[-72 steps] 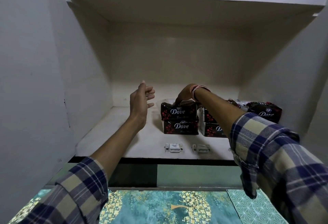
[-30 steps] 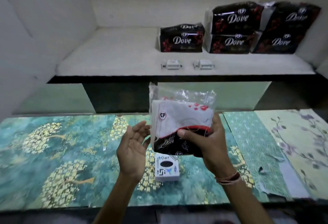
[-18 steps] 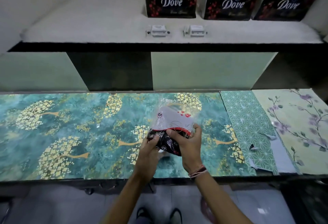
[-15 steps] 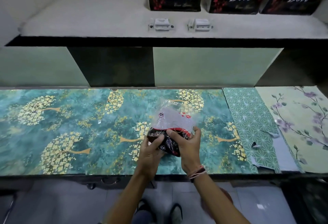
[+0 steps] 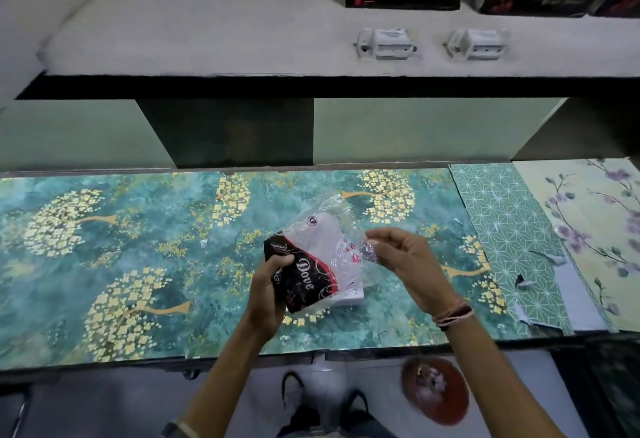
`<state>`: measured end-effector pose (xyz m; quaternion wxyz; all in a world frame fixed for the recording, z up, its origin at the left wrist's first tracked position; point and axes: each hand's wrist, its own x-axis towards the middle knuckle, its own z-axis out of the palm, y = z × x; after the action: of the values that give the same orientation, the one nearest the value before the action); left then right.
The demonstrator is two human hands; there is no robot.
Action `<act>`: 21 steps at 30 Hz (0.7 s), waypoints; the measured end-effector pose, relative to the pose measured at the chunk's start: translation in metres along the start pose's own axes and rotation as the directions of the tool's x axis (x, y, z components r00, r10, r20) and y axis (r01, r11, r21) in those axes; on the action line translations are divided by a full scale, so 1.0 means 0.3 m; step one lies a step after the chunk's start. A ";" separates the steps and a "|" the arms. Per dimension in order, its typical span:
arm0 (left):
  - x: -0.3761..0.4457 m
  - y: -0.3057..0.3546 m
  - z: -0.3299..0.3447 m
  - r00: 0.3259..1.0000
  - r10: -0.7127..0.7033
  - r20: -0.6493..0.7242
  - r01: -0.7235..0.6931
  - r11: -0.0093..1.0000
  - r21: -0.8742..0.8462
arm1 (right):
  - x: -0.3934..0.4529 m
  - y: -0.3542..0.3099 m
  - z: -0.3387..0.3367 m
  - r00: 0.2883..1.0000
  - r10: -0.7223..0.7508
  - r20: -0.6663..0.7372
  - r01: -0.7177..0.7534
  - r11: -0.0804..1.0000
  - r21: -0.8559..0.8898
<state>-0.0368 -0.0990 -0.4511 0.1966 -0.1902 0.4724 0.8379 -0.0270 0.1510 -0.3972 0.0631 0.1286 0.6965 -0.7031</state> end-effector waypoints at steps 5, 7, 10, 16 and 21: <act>0.036 0.019 -0.008 0.998 0.004 0.061 -0.008 0.997 0.076 | 0.029 0.044 0.037 0.968 0.142 0.205 -0.179 0.969 0.173; 0.054 0.013 -0.017 0.998 0.007 0.056 -0.013 0.995 0.101 | 0.032 0.060 0.042 0.952 0.173 0.253 -0.230 0.949 0.216; 0.068 0.004 -0.012 0.998 0.013 0.057 -0.022 0.987 0.158 | 0.049 0.096 0.062 0.933 0.234 0.275 -0.280 0.949 0.142; 0.089 -0.009 -0.001 1.000 0.001 0.004 -0.002 0.971 0.237 | 0.097 0.178 0.095 0.899 0.361 0.249 -0.419 0.874 0.247; 0.111 -0.020 -0.039 0.995 0.009 -0.103 0.021 0.957 0.289 | 0.116 0.223 0.132 0.860 0.411 0.302 -0.505 0.770 0.390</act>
<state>-0.0605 -0.1013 -0.4777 0.2000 -0.2038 0.5987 0.7483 -0.0461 0.1134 -0.4710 0.2705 0.2353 0.4491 -0.8184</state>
